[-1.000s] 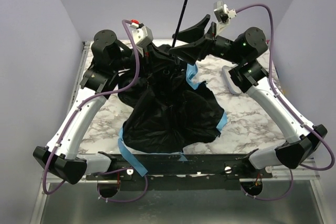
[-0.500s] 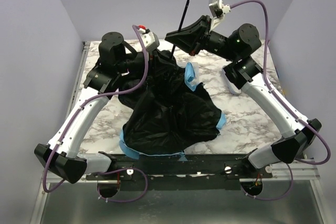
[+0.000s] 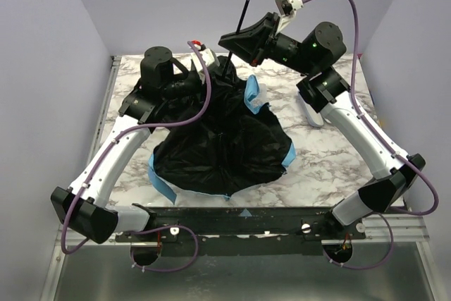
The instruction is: Open the umbrella
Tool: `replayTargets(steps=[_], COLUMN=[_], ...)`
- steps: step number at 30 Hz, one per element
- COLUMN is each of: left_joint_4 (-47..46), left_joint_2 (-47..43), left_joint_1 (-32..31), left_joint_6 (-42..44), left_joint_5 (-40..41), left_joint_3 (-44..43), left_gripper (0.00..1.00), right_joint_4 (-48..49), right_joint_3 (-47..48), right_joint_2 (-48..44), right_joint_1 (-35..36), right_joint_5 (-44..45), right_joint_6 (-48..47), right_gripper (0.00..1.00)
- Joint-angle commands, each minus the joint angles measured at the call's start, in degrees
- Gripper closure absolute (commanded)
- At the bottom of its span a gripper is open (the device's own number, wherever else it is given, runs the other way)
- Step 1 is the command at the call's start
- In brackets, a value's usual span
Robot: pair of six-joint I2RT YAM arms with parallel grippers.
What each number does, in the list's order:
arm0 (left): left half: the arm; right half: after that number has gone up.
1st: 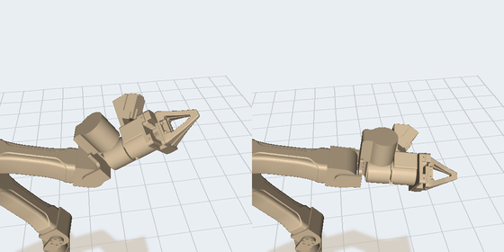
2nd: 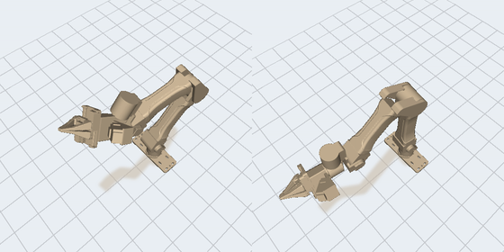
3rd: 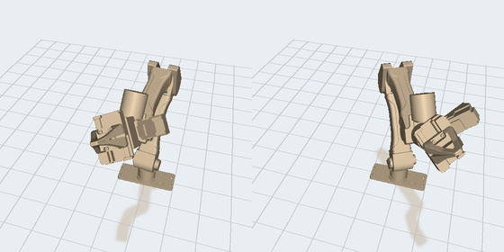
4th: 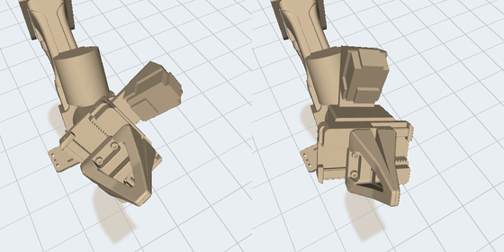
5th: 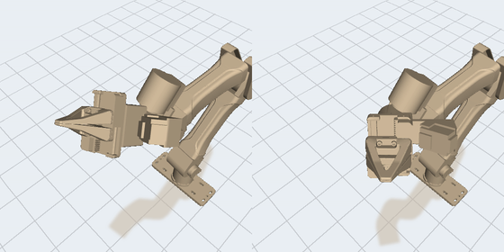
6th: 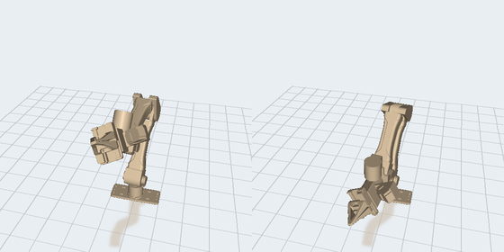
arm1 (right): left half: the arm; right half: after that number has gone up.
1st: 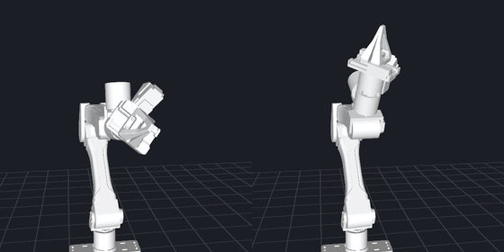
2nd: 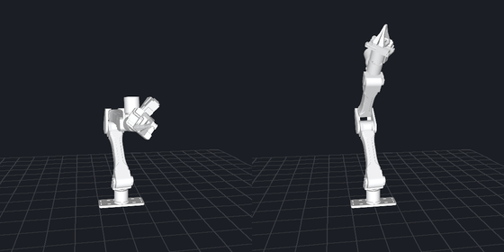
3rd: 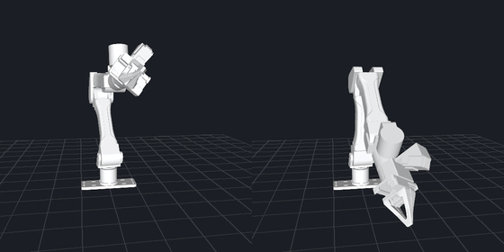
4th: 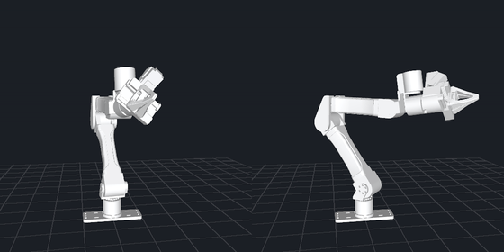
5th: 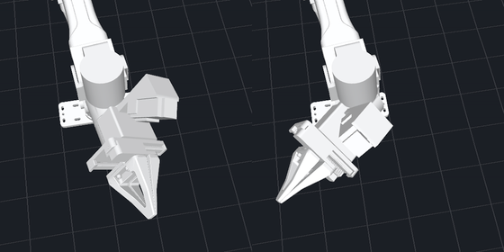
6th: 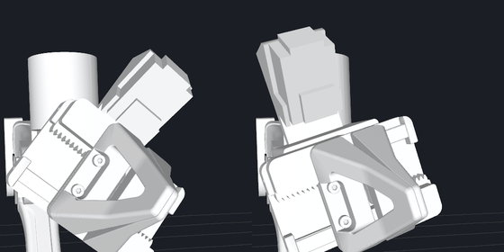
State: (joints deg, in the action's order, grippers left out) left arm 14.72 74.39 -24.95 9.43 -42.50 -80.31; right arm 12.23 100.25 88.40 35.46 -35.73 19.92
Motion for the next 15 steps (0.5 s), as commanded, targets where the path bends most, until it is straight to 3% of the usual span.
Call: replayTargets(steps=[1,4,6,9,15], left_joint_4=[6.4,5.9,4.7,1.7,7.6], left_joint_2=[2.4,1.1,-0.3,-1.3,1.6], left_joint_1=[2.8,3.4,3.3,3.3,2.9], left_joint_6=[4.4,3.0,2.5,1.7,8.7], left_joint_5=[6.4,3.4,2.2,1.9,2.5], left_joint_3=[2.4,0.3,-0.4,0.7,1.4], left_gripper=[0.60,0.44,0.38,0.37,0.30], right_joint_4=[4.6,-0.1,-2.9,-1.8,-1.3], right_joint_3=[5.9,1.9,-0.5,-2.4,-0.7], right_joint_2=[-4.0,-5.5,-6.7,-7.6,-6.8], right_joint_1=[0.4,0.4,0.3,0.3,0.3], right_joint_5=[2.3,3.9,6.9,5.6,5.7], right_joint_6=[0.5,-4.6,-6.3,-4.8,-3.9], right_gripper=[1.00,1.00,1.00,1.00,1.00])
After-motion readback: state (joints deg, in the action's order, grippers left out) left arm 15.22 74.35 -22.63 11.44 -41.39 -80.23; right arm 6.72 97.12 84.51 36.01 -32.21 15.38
